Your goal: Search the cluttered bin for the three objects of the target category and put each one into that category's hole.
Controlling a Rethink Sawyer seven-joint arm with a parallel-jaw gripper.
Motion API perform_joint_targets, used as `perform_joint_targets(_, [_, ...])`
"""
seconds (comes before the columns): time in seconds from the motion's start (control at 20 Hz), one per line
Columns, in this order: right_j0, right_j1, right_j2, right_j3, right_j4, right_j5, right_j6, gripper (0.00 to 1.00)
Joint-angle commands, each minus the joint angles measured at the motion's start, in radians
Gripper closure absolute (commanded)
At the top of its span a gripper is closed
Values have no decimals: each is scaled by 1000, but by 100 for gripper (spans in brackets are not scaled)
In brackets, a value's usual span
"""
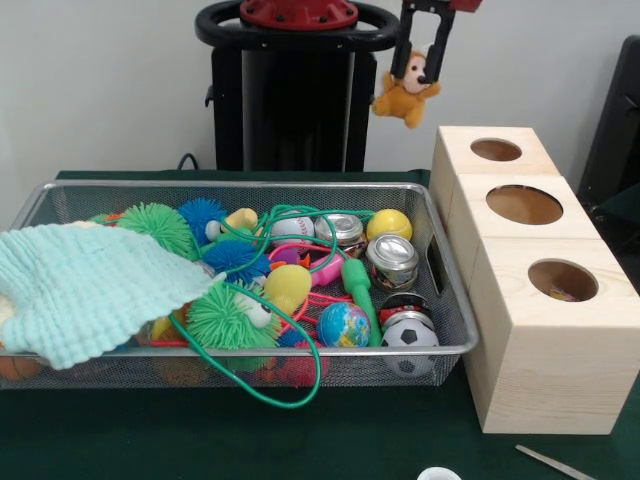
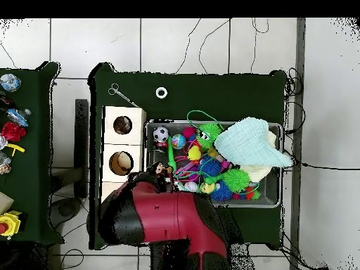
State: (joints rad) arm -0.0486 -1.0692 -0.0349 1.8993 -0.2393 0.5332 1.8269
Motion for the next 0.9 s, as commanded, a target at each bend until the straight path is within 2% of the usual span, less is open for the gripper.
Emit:
perform_joint_targets(0.05, [76, 56, -51, 89, 7, 12, 252, 100])
perform_joint_targets(0.3, [177, 72, -99, 66, 57, 49, 335, 100])
perform_joint_targets(0.5, [230, 127, -124, 10, 98, 42, 368, 100])
perform_joint_targets(0.7, [237, 168, -118, -50, 136, -1, 344, 100])
perform_joint_targets(0.9, [249, 204, -130, -70, 163, -34, 356, 100])
